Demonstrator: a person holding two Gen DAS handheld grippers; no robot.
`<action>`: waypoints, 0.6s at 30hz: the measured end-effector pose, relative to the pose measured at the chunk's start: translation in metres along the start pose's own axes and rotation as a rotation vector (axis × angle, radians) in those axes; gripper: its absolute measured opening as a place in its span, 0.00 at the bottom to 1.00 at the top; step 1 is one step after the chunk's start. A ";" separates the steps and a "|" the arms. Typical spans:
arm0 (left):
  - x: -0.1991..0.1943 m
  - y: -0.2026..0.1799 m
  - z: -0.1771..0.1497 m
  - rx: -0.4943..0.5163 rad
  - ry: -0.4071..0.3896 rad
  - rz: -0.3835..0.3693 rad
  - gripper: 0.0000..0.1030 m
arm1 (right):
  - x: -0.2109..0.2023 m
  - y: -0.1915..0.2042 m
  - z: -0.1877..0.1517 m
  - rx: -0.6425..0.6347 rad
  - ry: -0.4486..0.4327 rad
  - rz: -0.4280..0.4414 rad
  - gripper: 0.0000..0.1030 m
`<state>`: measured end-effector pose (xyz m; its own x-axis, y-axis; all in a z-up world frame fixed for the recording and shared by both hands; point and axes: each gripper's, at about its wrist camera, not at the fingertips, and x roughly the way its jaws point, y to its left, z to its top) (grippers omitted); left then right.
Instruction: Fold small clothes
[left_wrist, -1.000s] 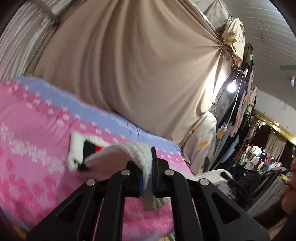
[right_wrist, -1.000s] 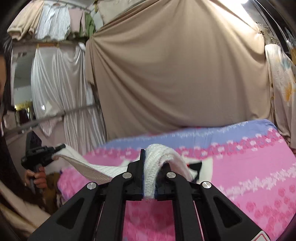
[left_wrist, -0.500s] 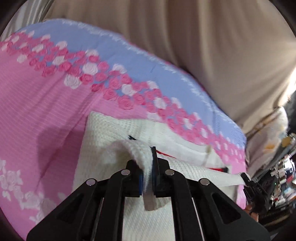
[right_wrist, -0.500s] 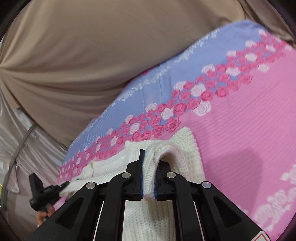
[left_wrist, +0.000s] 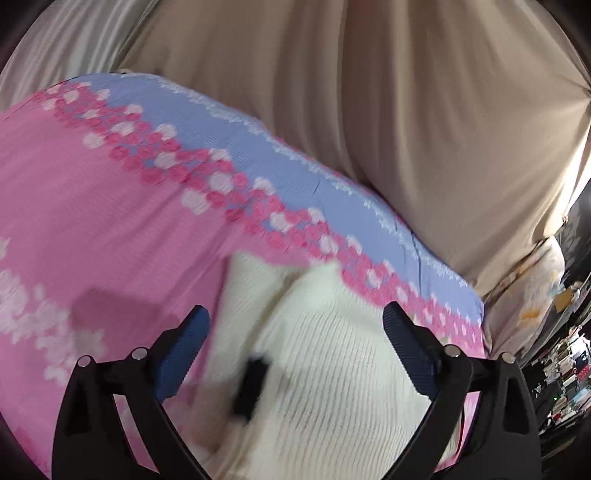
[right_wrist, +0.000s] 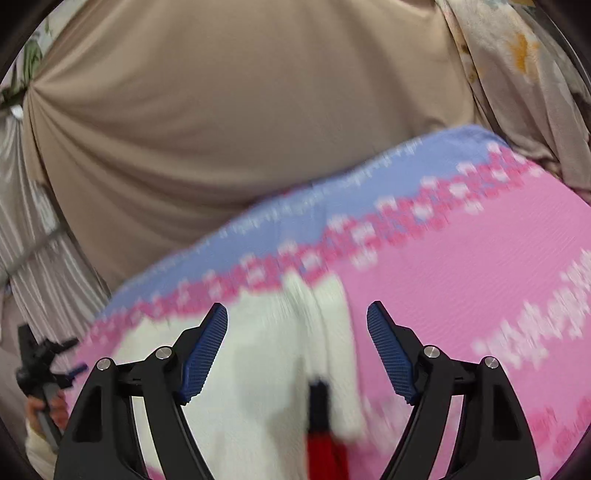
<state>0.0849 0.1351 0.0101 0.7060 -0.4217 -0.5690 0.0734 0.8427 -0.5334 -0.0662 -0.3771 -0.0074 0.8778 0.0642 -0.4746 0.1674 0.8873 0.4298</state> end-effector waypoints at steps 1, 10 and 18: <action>-0.005 0.004 -0.009 0.004 0.027 0.007 0.90 | -0.004 -0.005 -0.014 0.000 0.045 -0.016 0.74; 0.003 0.023 -0.094 -0.047 0.262 -0.009 0.73 | 0.002 -0.015 -0.094 0.098 0.249 0.037 0.69; -0.042 0.006 -0.082 0.070 0.213 -0.011 0.08 | -0.039 0.000 -0.059 0.098 0.162 0.055 0.09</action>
<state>-0.0018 0.1305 -0.0209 0.5406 -0.4857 -0.6869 0.1338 0.8558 -0.4998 -0.1269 -0.3526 -0.0347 0.8044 0.1910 -0.5626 0.1713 0.8322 0.5274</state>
